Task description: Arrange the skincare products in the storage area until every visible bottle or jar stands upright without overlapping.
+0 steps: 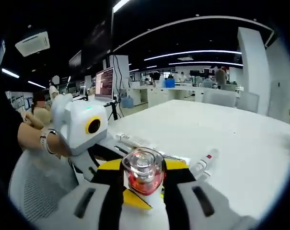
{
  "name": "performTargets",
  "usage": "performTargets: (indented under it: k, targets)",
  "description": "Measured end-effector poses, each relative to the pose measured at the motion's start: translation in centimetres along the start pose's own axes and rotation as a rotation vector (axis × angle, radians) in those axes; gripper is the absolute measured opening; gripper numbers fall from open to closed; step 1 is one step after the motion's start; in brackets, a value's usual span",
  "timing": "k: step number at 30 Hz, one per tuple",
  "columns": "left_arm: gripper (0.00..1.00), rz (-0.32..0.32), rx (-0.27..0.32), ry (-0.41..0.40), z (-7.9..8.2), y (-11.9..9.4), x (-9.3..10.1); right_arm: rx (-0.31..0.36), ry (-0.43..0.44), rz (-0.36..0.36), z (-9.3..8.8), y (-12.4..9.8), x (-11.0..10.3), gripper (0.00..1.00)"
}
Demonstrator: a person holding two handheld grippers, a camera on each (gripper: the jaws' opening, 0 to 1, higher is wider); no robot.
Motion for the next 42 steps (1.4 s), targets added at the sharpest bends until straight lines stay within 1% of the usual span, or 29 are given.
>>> performTargets:
  k: [1, 2, 5, 10, 11, 13, 18, 22, 24, 27, 33, 35, 39, 42]
  targets:
    - [0.28, -0.002, -0.001, 0.001, 0.0, 0.0, 0.0, 0.0, 0.002, 0.001, 0.0, 0.0, 0.0, 0.3]
    - [0.28, -0.009, 0.003, 0.021, 0.0, 0.0, 0.0, 0.001, -0.003, 0.003, 0.0, -0.1, 0.0, 0.29]
    - [0.28, -0.018, 0.003, 0.019, 0.0, 0.0, 0.1, 0.011, -0.017, 0.015, 0.0, -0.2, 0.1, 0.29]
    - [0.31, -0.012, -0.029, 0.063, -0.4, -0.1, -0.1, -0.002, -0.036, 0.023, 0.0, -0.5, 0.8, 0.28]
    - [0.32, -0.005, -0.035, 0.076, -0.5, -0.2, -0.3, -0.003, -0.043, 0.017, 0.1, -0.5, 1.3, 0.28]
    - [0.34, 0.004, -0.044, 0.086, -0.5, -0.3, -0.5, -0.005, -0.044, 0.012, 0.1, -0.6, 1.7, 0.28]
    - [0.34, 0.032, -0.079, 0.099, -1.0, -0.8, -1.3, -0.009, -0.053, -0.001, 0.1, -0.9, 2.9, 0.28]
    - [0.34, 0.073, -0.112, 0.119, -1.4, -1.2, -2.3, -0.002, -0.066, -0.017, 0.2, -0.9, 3.8, 0.28]
    - [0.34, 0.081, -0.119, 0.117, -1.6, -1.5, -2.6, -0.005, -0.074, -0.019, 0.3, -0.9, 4.0, 0.28]
    - [0.35, 0.092, -0.11, 0.094, -1.4, -1.8, -3.0, -0.004, -0.074, -0.024, 0.3, -0.9, 4.5, 0.28]
    - [0.36, 0.108, -0.11, 0.077, -1.5, -2.0, -3.4, 0.008, -0.077, -0.032, 0.3, -0.9, 5.3, 0.28]
    - [0.36, 0.107, -0.114, 0.072, -1.6, -2.0, -3.5, 0.008, -0.055, -0.031, 0.4, -0.9, 5.6, 0.28]
    - [0.37, 0.106, -0.121, 0.072, -1.7, -2.0, -3.5, 0.009, -0.041, -0.027, 0.3, -0.9, 5.5, 0.29]
    - [0.37, 0.112, -0.131, 0.074, -1.9, -2.0, -3.6, 0.033, -0.023, -0.028, 0.3, -1.0, 5.4, 0.29]
Point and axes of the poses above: the point that each gripper's makers call its tool centre point, and the gripper's own axes: y roughly forward along the fingers, x roughly to its right, z roughly out of its top, the point moved 2 cm from there along -y, roughly backward along the fingers, and after that the axes turned 7 degrees about y, right-handed, at the moved point
